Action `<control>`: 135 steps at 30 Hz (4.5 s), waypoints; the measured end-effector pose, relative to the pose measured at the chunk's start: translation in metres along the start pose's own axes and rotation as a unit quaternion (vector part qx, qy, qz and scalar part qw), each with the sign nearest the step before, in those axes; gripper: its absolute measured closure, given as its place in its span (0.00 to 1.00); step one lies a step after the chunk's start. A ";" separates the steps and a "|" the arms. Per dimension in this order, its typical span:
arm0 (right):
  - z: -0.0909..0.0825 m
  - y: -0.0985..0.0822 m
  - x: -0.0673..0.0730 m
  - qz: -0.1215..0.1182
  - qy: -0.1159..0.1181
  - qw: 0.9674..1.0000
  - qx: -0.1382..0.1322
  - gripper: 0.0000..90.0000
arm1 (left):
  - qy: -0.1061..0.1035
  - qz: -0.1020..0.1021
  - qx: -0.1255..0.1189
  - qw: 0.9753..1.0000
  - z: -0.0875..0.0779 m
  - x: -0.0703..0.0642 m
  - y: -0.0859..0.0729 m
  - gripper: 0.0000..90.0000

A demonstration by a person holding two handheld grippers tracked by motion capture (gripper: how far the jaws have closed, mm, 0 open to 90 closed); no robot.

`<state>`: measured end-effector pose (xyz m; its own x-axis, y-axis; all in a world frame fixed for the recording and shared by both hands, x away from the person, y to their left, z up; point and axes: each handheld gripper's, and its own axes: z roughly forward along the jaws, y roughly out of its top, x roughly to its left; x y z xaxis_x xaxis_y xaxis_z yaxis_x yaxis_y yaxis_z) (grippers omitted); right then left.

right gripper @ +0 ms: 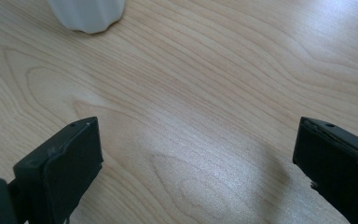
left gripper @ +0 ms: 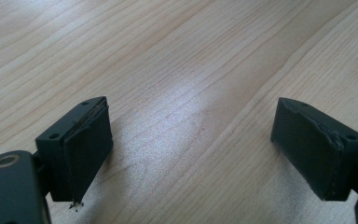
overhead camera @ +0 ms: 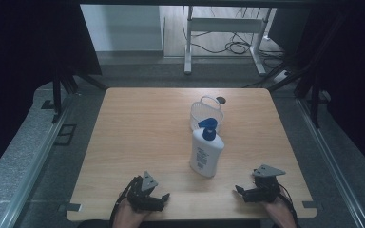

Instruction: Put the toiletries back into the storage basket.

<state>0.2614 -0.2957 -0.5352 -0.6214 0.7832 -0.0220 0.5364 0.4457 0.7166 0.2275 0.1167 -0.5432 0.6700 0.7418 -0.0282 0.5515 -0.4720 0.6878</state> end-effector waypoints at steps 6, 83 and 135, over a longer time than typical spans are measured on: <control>-0.002 0.003 0.001 -0.004 0.011 1.000 -0.009 0.00 | 0.000 -0.001 -0.001 1.000 0.000 0.000 0.000 0.13; 0.005 0.132 0.031 -0.047 0.141 0.986 -0.080 0.02 | 0.004 -0.003 -0.001 1.000 0.000 -0.001 0.000 0.13; 0.009 0.168 0.047 -0.090 0.134 0.984 -0.079 0.42 | 0.006 -0.005 -0.001 1.000 0.001 -0.002 0.000 0.13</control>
<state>0.3280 -0.1800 -0.4222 -0.8377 0.5460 0.0106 0.3218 0.4778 0.8174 0.2265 0.1147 -0.5433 0.6590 0.7517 -0.0267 0.5571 -0.4640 0.6887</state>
